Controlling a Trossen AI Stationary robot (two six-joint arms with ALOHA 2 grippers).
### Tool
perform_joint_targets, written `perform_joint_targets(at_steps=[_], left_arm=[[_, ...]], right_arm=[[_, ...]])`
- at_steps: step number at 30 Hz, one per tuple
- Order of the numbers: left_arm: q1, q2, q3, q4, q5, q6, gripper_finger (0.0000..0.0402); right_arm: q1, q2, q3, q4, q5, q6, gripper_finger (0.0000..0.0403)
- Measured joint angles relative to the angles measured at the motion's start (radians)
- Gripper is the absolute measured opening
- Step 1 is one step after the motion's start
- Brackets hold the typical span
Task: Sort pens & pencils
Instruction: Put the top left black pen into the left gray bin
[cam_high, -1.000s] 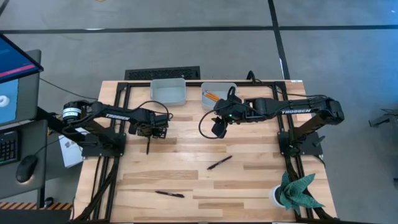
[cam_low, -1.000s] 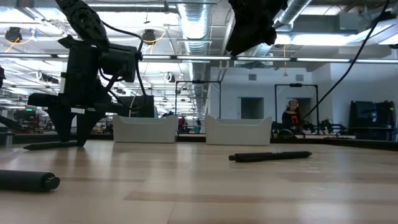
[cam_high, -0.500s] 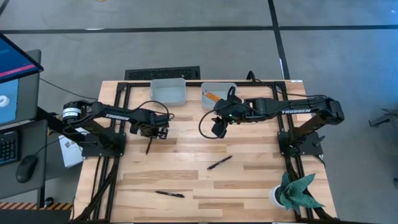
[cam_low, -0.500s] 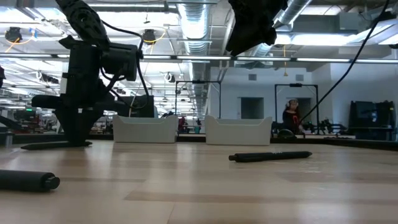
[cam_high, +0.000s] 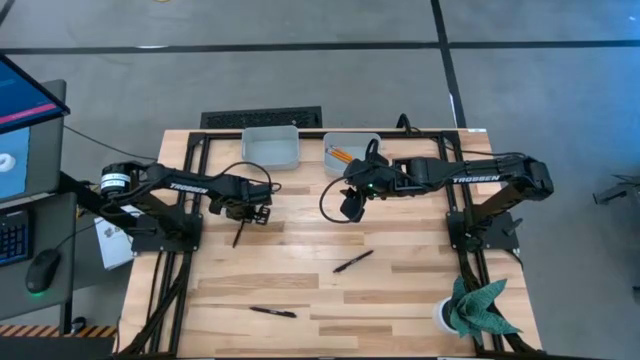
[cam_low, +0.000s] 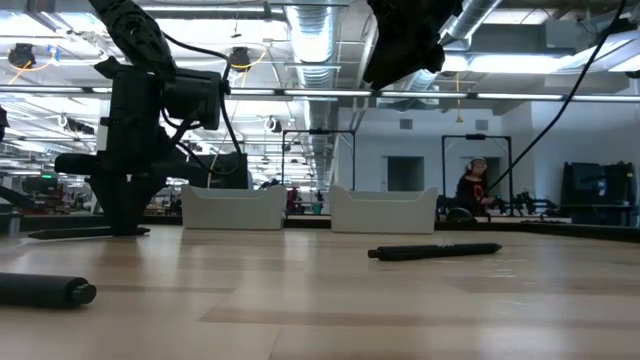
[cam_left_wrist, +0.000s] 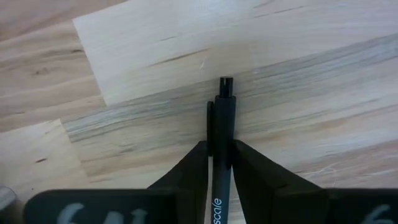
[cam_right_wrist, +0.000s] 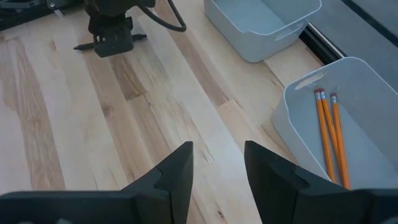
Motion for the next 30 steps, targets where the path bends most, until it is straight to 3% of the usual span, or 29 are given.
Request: perform_joint_targets(at_steps=[21,30], left_arm=[[0.000,0.000,0.000,0.001,-0.002,0.004,0.0049],[0.000,0.002,0.018,-0.017,-0.003,0.082,0.0049]], right_arm=[[0.000,0.000,0.000,0.000,0.000,0.000,0.0166],[0.000,0.000,0.000,0.000,0.000,0.000,0.0165]])
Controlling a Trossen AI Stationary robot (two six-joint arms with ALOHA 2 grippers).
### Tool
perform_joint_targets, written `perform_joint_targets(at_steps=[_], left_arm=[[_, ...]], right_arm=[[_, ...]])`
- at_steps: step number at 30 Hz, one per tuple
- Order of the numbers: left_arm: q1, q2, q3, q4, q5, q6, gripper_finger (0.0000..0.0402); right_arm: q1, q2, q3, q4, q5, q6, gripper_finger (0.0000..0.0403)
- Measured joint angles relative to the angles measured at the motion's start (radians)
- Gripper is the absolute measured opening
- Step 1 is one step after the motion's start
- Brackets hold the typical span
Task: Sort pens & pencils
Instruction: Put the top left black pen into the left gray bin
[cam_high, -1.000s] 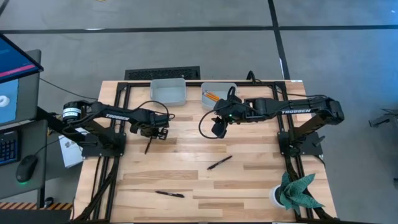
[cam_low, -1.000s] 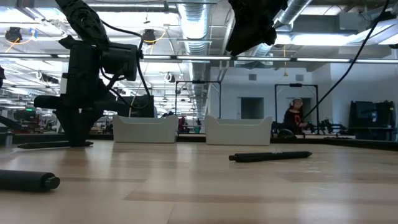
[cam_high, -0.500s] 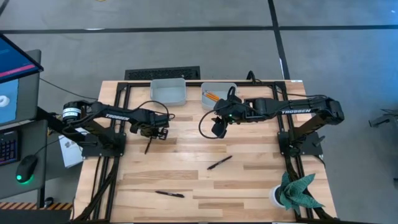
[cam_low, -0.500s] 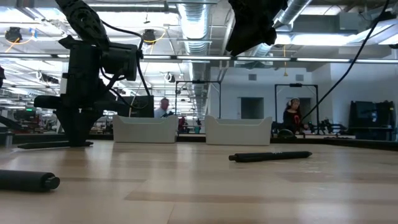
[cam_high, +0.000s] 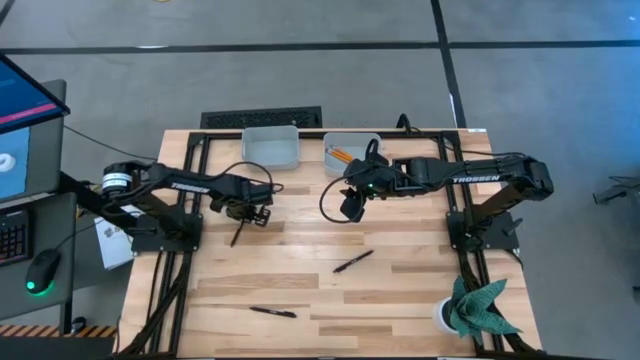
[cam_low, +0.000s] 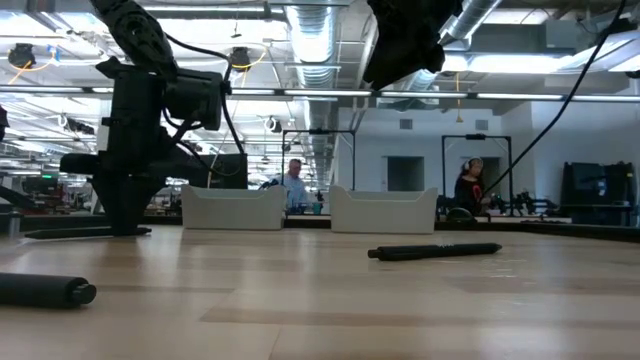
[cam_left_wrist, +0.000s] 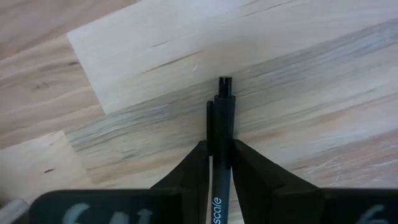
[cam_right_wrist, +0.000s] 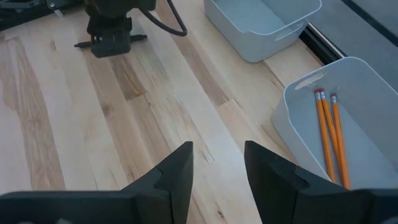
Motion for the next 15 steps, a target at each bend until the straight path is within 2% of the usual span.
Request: perform_joint_targets(at_steps=[15], left_arm=[[0.005,0.000,0.115,-0.031,0.010,0.152,0.0049]], right_arm=[[0.000,0.000,0.000,-0.020,0.000,0.001,0.0166]])
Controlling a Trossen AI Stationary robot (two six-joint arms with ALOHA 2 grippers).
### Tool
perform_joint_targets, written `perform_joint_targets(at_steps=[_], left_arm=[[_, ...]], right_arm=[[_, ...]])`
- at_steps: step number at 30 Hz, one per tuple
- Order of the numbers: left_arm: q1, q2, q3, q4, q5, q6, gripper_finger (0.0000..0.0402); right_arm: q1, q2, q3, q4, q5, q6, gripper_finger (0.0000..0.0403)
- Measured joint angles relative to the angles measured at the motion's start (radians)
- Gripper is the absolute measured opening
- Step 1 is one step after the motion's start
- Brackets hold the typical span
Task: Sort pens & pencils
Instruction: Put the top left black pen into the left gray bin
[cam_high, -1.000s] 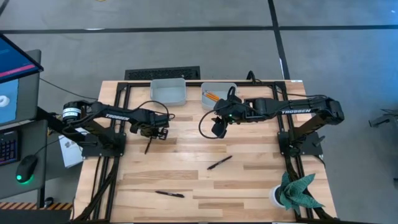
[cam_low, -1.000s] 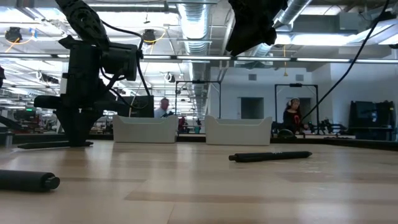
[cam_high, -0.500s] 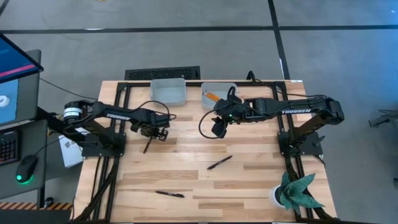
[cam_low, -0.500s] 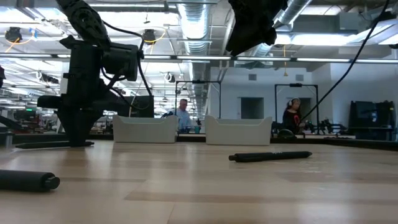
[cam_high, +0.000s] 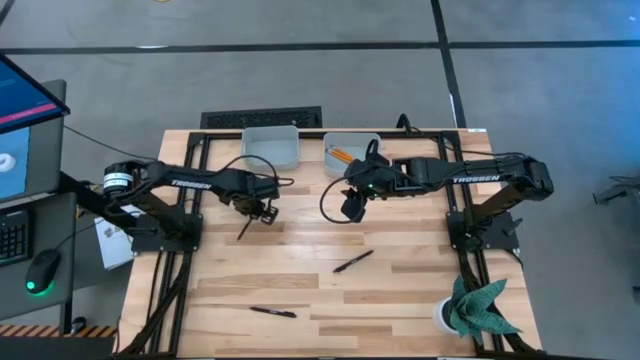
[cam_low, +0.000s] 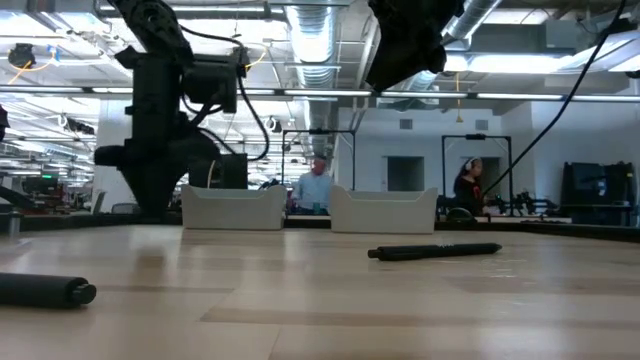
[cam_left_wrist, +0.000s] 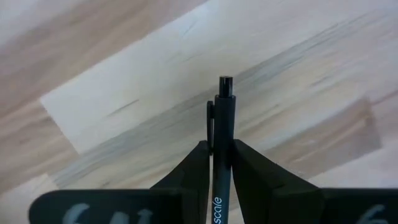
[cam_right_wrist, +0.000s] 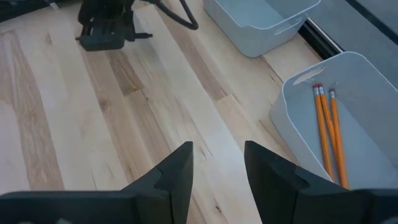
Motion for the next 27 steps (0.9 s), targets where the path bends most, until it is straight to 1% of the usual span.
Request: perform_joint_targets(at_steps=[5,11,14,16,20,24,27], left_arm=[[0.017,-0.001,0.071,-0.042,-0.001,0.098,0.0049],[0.049,-0.002,0.202,-0.106,-0.001,0.239,0.0049],[0.068,-0.002,0.283,-0.133,-0.002,0.337,0.0049],[0.082,-0.002,0.334,-0.144,-0.012,0.438,0.0049],[0.108,-0.002,0.422,-0.150,-0.058,0.660,0.0049],[0.140,-0.003,0.474,-0.157,-0.145,0.816,0.0049],[0.184,-0.003,0.495,-0.156,-0.205,0.919,0.0049]], right_arm=[[0.000,0.000,0.000,0.000,0.000,0.000,0.0165],[0.000,0.000,0.000,0.000,0.000,0.000,0.0165],[0.000,0.000,0.000,0.000,0.000,0.000,0.0164],[0.000,0.000,0.000,0.000,0.000,0.000,0.0165],[0.000,0.000,0.000,-0.001,0.000,0.000,0.0167],[0.000,0.000,0.000,0.000,0.000,0.000,0.0165],[0.000,0.000,0.000,-0.001,0.000,0.000,0.0164]])
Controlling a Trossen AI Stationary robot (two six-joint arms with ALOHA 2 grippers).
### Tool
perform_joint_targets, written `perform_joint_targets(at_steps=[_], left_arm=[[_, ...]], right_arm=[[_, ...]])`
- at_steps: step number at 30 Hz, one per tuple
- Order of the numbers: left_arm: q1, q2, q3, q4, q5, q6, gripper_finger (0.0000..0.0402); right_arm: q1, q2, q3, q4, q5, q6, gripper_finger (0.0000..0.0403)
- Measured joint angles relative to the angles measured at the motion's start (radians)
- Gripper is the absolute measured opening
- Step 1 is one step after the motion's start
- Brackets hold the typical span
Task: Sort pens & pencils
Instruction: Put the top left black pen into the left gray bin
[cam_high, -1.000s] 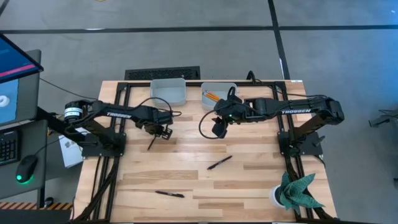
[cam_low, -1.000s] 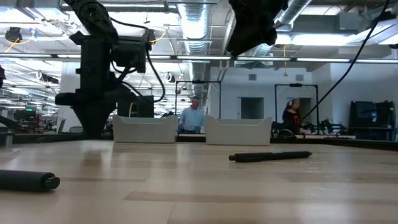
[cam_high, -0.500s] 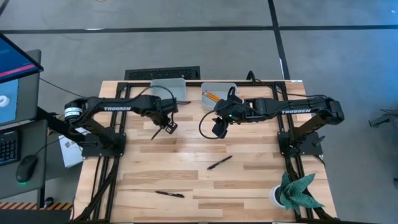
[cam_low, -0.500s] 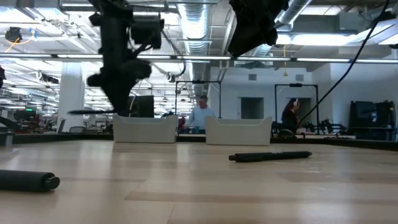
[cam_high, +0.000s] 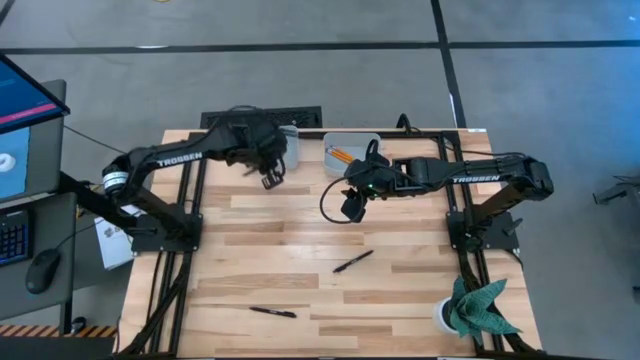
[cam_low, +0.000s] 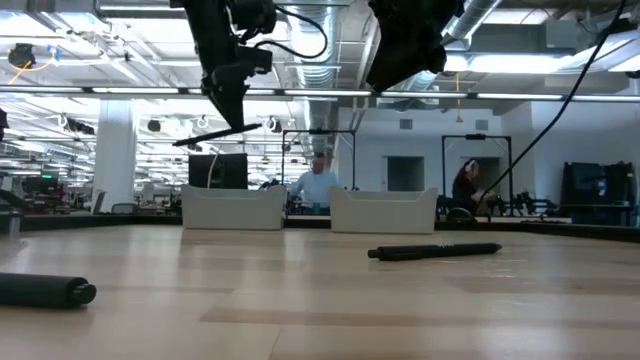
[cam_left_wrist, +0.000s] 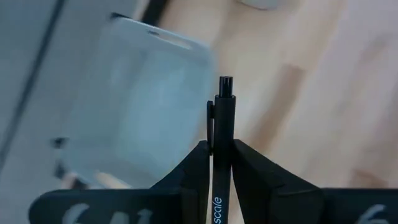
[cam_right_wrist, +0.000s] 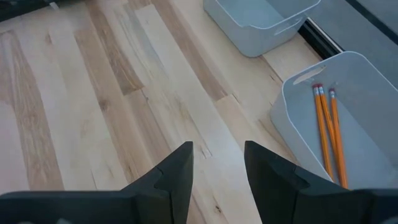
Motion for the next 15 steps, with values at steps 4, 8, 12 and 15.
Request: perform_joint_targets(at_steps=[4,8,12,15], left_arm=[[0.078,0.000,0.002,0.005,-0.012,0.105,0.0049],[0.154,0.000,0.002,0.024,-0.011,0.213,0.0049],[0.204,0.000,0.002,0.101,0.033,0.319,0.0049],[0.222,0.017,0.003,0.169,0.077,0.385,0.0049]], right_arm=[[0.000,0.000,0.000,0.000,0.000,0.000,0.0166],[-0.004,0.000,0.000,0.000,0.000,0.000,0.0165],[-0.014,0.000,0.000,0.001,0.000,0.000,0.0165],[-0.023,0.000,0.000,0.005,0.000,0.000,0.0166]])
